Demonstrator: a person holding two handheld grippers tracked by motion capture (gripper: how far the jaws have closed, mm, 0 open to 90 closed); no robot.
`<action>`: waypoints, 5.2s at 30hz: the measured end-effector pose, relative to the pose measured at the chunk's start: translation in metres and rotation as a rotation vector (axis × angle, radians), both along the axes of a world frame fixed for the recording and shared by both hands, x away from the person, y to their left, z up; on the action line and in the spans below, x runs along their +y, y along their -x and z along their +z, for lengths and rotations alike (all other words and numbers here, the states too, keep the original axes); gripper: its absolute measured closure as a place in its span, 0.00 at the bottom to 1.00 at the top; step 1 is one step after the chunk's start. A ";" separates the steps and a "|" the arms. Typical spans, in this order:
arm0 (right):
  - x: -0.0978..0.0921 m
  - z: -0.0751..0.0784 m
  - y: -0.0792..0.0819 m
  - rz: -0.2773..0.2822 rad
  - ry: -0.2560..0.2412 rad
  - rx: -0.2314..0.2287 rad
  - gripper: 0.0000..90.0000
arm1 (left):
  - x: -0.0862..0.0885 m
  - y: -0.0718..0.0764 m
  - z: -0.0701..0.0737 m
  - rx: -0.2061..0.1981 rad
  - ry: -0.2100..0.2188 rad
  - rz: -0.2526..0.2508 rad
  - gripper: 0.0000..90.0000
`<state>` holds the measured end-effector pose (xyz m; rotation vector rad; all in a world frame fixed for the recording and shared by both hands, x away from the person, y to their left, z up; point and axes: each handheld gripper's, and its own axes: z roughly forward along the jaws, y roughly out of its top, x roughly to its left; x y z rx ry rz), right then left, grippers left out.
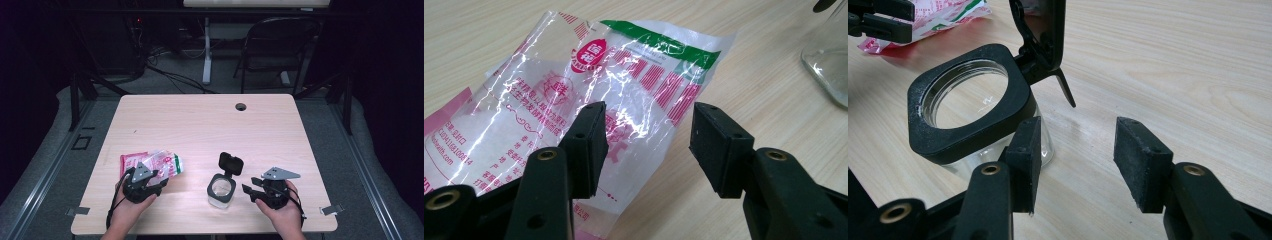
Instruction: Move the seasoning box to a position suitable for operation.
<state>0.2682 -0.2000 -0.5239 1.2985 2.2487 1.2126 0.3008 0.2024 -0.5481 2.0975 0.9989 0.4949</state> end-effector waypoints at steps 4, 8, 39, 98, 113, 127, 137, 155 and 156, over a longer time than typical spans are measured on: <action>0.000 0.000 0.000 0.001 -0.002 0.000 0.60 | 0.000 -0.001 -0.002 0.006 -0.010 -0.011 0.53; 0.000 -0.001 0.000 0.000 -0.002 0.001 0.60 | -0.002 0.000 -0.003 0.007 -0.022 -0.022 0.53; 0.001 -0.002 -0.001 -0.003 0.000 -0.002 0.59 | -0.004 -0.007 -0.024 -0.062 -0.124 0.080 0.49; -0.003 -0.004 -0.002 -0.007 -0.008 0.013 0.64 | 0.018 -0.018 -0.022 -0.023 0.001 0.115 1.00; -0.003 -0.004 -0.002 -0.007 -0.010 0.011 0.64 | 0.034 -0.017 0.001 -0.023 0.010 0.122 1.00; -0.004 -0.004 -0.002 -0.015 -0.013 0.007 0.64 | 0.062 -0.011 0.022 -0.039 0.072 0.155 1.00; -0.006 -0.003 -0.003 -0.015 -0.026 0.004 0.64 | 0.070 -0.012 0.043 -0.083 0.055 0.168 1.00; -0.007 -0.002 -0.004 -0.016 -0.041 0.001 0.64 | 0.078 -0.002 0.113 -0.224 0.089 0.126 1.00; -0.007 -0.002 -0.004 -0.016 -0.042 0.001 0.64 | 0.074 -0.002 0.112 -0.224 0.085 0.118 1.00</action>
